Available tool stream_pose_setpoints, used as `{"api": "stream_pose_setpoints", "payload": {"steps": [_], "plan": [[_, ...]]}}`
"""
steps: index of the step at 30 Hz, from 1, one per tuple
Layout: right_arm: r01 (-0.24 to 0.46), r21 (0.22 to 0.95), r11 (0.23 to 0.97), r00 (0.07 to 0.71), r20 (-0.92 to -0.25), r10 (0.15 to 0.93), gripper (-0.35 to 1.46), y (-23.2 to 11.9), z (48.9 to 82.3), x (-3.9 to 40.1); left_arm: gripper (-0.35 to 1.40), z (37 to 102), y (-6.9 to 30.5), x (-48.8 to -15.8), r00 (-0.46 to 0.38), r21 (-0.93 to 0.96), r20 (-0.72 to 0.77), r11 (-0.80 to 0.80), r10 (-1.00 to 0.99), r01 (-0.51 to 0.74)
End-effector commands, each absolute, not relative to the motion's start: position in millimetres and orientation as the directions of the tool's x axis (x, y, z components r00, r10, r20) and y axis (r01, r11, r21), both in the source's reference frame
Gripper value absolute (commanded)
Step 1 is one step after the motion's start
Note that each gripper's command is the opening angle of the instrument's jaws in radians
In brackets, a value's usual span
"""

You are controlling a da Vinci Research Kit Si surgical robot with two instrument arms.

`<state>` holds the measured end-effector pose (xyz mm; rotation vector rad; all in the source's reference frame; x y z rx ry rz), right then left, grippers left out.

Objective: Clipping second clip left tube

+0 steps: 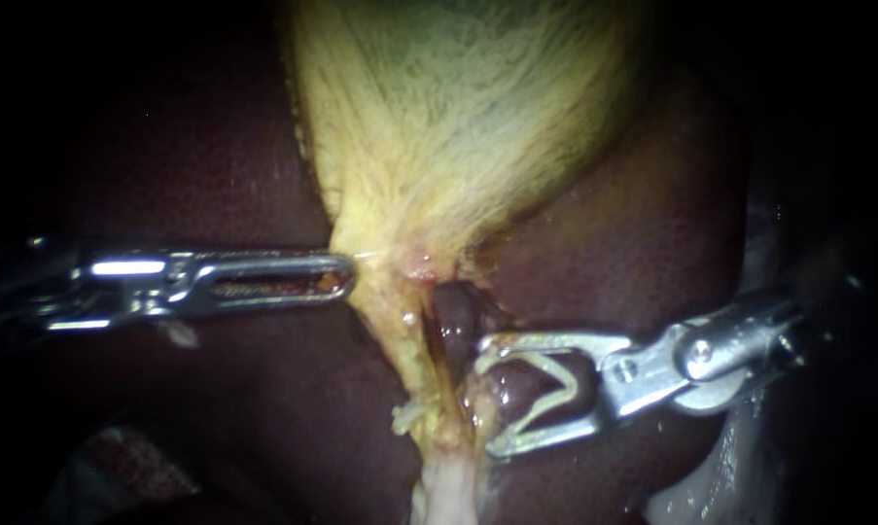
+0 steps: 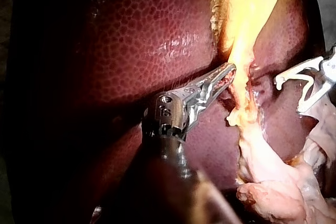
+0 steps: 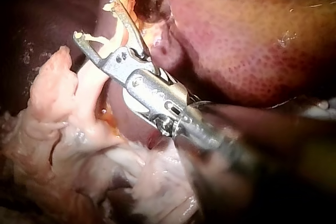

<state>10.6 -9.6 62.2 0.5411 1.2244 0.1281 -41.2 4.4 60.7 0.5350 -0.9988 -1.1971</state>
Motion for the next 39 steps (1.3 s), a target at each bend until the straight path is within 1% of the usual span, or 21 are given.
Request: {"api": "stream_pose_setpoints", "payload": {"steps": [1, 8, 16, 21, 24, 27, 32, 39], "plan": [[0.188, 0.464, 0.866, 0.353, -0.854, 0.382, 0.6, -9.7, 62.6, 11.0, -0.35, 60.6, 4.4, -41.2, 0.035, 0.797, 0.351, 0.318, -0.936, 0.513], [0.172, 0.483, 0.859, 0.36, -0.842, 0.402, 0.6, -9.6, 65.3, 12.8, -0.35, 60.0, 4.1, -41.3, 0.035, 0.795, 0.35, 0.316, -0.936, 0.517], [0.16, 0.491, 0.856, 0.367, -0.835, 0.41, 0.59, -8.9, 68.5, 13.3, -0.35, 59.5, 3.8, -41.5, 0.031, 0.795, 0.35, 0.315, -0.936, 0.518], [0.157, 0.49, 0.857, 0.398, -0.826, 0.399, 0.59, -8.8, 70.7, 13.3, -0.35, 59.3, 3.7, -41.6, 0.03, 0.795, 0.35, 0.314, -0.936, 0.519], [0.154, 0.487, 0.86, 0.428, -0.817, 0.386, 0.59, -8.8, 71.7, 13.1, -0.35, 59.1, 3.7, -41.6, 0.03, 0.795, 0.35, 0.314, -0.936, 0.519], [0.15, 0.484, 0.862, 0.447, -0.811, 0.378, 0.59, -8.7, 72.4, 13.1, -0.35, 59.0, 3.7, -41.6, 0.029, 0.795, 0.35, 0.313, -0.936, 0.52], [0.15, 0.479, 0.865, 0.45, -0.812, 0.372, 0.59, -9.2, 73.2, 13.8, -0.35, 59.0, 3.7, -41.7, 0.029, 0.795, 0.35, 0.313, -0.936, 0.52], [0.15, 0.476, 0.867, 0.451, -0.813, 0.369, 0.59, -10.4, 72.6, 15.8, -0.35, 59.0, 3.8, -42.1, 0.028, 0.794, 0.35, 0.312, -0.936, 0.521]]}}
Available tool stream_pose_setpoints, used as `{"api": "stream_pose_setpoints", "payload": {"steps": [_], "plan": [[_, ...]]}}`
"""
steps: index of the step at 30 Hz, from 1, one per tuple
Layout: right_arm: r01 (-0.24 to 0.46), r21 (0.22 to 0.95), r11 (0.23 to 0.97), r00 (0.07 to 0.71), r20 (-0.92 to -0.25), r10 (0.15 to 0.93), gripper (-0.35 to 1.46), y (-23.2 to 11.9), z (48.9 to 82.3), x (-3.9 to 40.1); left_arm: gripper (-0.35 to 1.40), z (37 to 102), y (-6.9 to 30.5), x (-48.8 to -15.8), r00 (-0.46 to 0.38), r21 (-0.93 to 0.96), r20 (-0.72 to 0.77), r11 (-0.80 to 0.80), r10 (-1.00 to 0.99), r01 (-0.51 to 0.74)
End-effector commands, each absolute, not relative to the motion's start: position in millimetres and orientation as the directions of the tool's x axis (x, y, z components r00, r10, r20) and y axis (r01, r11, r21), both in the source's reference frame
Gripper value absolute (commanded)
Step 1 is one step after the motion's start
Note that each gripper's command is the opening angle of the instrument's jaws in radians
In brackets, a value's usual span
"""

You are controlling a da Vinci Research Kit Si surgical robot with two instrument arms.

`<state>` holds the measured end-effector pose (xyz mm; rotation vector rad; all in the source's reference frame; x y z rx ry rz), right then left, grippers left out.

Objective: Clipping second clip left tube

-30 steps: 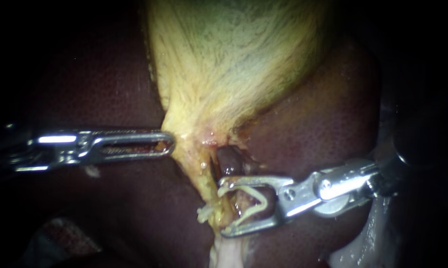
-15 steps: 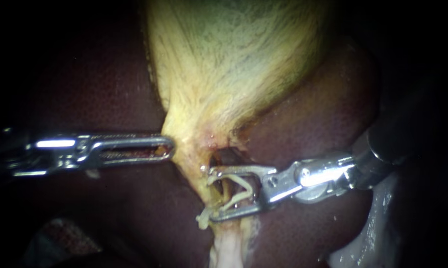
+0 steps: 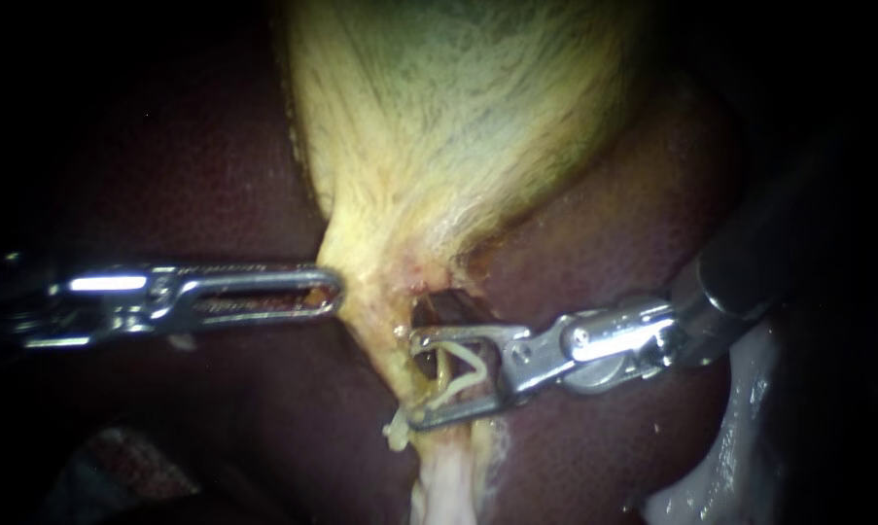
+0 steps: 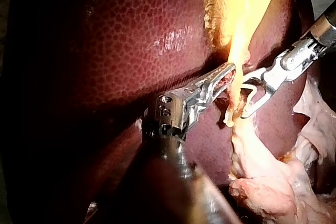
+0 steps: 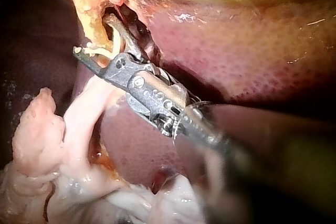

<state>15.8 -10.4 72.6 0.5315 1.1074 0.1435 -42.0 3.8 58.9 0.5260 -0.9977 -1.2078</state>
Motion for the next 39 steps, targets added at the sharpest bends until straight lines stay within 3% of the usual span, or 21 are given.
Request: {"api": "stream_pose_setpoints", "payload": {"steps": [1, 10, 32, 35, 39], "plan": [[0.152, 0.477, 0.866, 0.448, -0.814, 0.37, 0.59, -10.5, 72.5, 16.1, -0.35, 59.0, 3.8, -42.1, 0.026, 0.793, 0.35, 0.312, -0.936, 0.524], [0.248, 0.511, 0.823, 0.451, -0.813, 0.369, 0.53, -11.6, 73.3, 17.5, -0.35, 59.1, 3.9, -42.5, 0.027, 0.794, 0.35, 0.311, -0.936, 0.523], [0.253, 0.51, 0.822, 0.48, -0.804, 0.351, 0.32, -11.4, 74.2, 17.3, -0.35, 59.2, 4.0, -42.7, 0.026, 0.793, 0.35, 0.311, -0.936, 0.523], [0.254, 0.51, 0.822, 0.48, -0.804, 0.351, 0.15, -11.3, 74.3, 17.1, -0.35, 59.2, 4.0, -42.7, 0.026, 0.793, 0.35, 0.311, -0.936, 0.524], [0.255, 0.512, 0.82, 0.479, -0.804, 0.352, -0.24, -11.1, 74.0, 16.9, -0.35, 59.2, 4.0, -42.7, 0.026, 0.793, 0.35, 0.311, -0.936, 0.524]]}}
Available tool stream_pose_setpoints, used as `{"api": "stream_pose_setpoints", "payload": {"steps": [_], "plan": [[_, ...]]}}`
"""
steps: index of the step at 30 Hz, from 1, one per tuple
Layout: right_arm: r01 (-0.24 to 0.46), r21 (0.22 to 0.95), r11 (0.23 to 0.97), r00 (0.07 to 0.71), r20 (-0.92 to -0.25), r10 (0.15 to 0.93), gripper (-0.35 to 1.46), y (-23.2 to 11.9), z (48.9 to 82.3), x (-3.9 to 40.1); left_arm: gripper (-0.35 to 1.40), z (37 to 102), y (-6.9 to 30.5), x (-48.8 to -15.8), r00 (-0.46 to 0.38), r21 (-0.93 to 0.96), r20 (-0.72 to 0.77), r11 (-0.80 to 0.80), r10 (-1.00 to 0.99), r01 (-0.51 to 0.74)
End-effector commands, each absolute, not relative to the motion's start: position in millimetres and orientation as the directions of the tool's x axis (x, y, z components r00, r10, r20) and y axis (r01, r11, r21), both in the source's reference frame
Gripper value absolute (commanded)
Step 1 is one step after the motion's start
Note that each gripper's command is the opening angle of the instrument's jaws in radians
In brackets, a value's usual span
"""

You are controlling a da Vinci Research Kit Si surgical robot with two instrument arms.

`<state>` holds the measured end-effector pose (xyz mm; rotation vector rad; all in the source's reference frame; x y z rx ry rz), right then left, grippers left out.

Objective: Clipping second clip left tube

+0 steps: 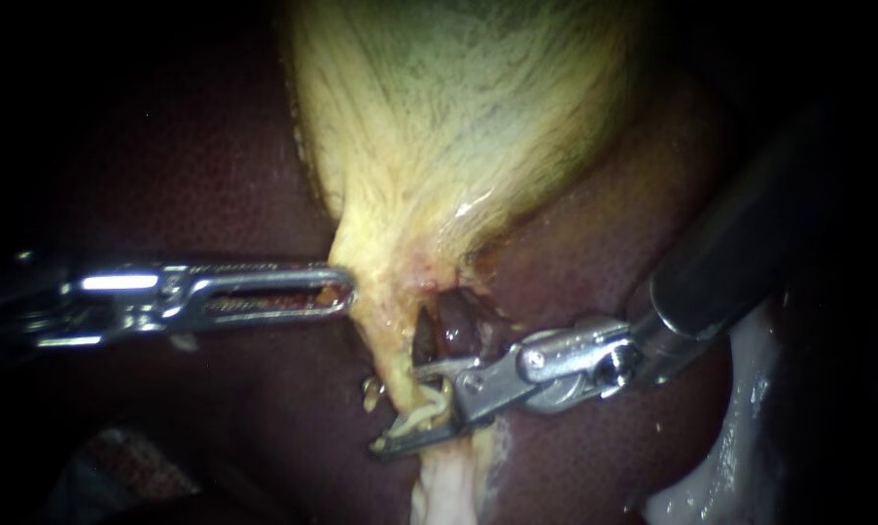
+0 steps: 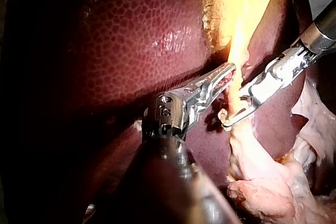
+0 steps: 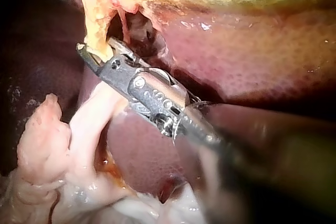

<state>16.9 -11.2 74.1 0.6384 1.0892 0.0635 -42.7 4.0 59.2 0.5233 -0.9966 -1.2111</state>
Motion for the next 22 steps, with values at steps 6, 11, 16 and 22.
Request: {"api": "stream_pose_setpoints", "payload": {"steps": [6, 11, 16, 22], "plan": [[0.235, 0.539, 0.809, 0.497, -0.782, 0.377, -0.35, -11.0, 74.0, 16.8, -0.35, 59.2, 4.0, -42.8, 0.026, 0.793, 0.35, 0.311, -0.936, 0.524], [0.237, 0.545, 0.804, 0.502, -0.778, 0.378, -0.35, -11.2, 74.2, 16.8, -0.35, 59.2, 4.0, -42.8, 0.026, 0.793, 0.35, 0.311, -0.936, 0.524], [0.237, 0.55, 0.801, 0.503, -0.775, 0.383, -0.35, -11.2, 74.2, 16.8, -0.35, 59.2, 4.0, -42.9, 0.027, 0.794, 0.349, 0.311, -0.937, 0.522], [0.243, 0.555, 0.796, 0.506, -0.772, 0.385, -0.35, -11.5, 74.5, 16.8, -0.35, 59.3, 4.0, -43.0, 0.027, 0.794, 0.349, 0.311, -0.937, 0.522]]}}
